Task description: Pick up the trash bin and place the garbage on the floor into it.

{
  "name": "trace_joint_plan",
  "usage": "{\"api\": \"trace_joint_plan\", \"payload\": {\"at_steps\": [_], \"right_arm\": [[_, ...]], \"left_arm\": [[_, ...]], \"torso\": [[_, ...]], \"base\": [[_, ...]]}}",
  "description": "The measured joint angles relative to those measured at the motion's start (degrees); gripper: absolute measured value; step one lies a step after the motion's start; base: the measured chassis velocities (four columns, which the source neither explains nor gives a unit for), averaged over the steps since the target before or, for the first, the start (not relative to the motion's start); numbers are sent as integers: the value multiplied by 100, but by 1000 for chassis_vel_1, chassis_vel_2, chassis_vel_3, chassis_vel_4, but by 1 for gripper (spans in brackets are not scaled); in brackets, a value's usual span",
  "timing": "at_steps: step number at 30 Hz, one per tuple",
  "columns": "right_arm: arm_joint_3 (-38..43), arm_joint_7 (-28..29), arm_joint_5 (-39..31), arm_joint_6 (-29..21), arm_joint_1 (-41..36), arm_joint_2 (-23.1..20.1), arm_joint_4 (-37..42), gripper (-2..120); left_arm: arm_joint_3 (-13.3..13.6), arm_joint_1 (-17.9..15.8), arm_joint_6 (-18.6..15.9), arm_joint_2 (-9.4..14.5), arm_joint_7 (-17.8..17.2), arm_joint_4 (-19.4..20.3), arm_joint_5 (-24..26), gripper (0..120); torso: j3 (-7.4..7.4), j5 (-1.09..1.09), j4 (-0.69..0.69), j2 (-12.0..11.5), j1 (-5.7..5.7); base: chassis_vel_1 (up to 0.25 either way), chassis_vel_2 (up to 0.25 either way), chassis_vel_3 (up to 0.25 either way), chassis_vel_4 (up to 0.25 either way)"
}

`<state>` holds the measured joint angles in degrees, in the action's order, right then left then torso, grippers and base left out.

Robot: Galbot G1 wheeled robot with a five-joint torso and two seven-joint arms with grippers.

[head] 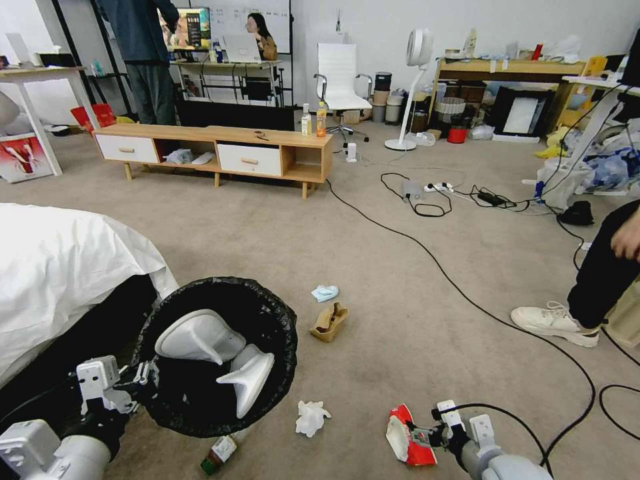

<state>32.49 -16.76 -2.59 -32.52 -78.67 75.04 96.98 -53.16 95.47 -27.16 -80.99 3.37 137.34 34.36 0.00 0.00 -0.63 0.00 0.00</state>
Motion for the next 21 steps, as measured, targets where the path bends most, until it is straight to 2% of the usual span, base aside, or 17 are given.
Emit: {"api": "trace_joint_plan", "payload": {"at_steps": [15, 17, 21], "right_arm": [[-18, 102, 42, 255, 360, 129, -962, 100], [-111, 105, 76, 303, 616, 220, -1330, 100], [-203, 117, 105, 330, 834, 294, -1558, 100]], "left_arm": [[31, -20, 1, -8, 9, -37, -33, 2], [34, -16, 1, -11, 10, -37, -41, 2], [40, -10, -1, -27, 11, -28, -62, 2]], "torso": [[0, -1, 0, 0, 0], [0, -1, 0, 0, 0], [0, -1, 0, 0, 0]], "base": [[0, 0, 0, 0], [0, 0, 0, 0], [0, 0, 0, 0]]}}
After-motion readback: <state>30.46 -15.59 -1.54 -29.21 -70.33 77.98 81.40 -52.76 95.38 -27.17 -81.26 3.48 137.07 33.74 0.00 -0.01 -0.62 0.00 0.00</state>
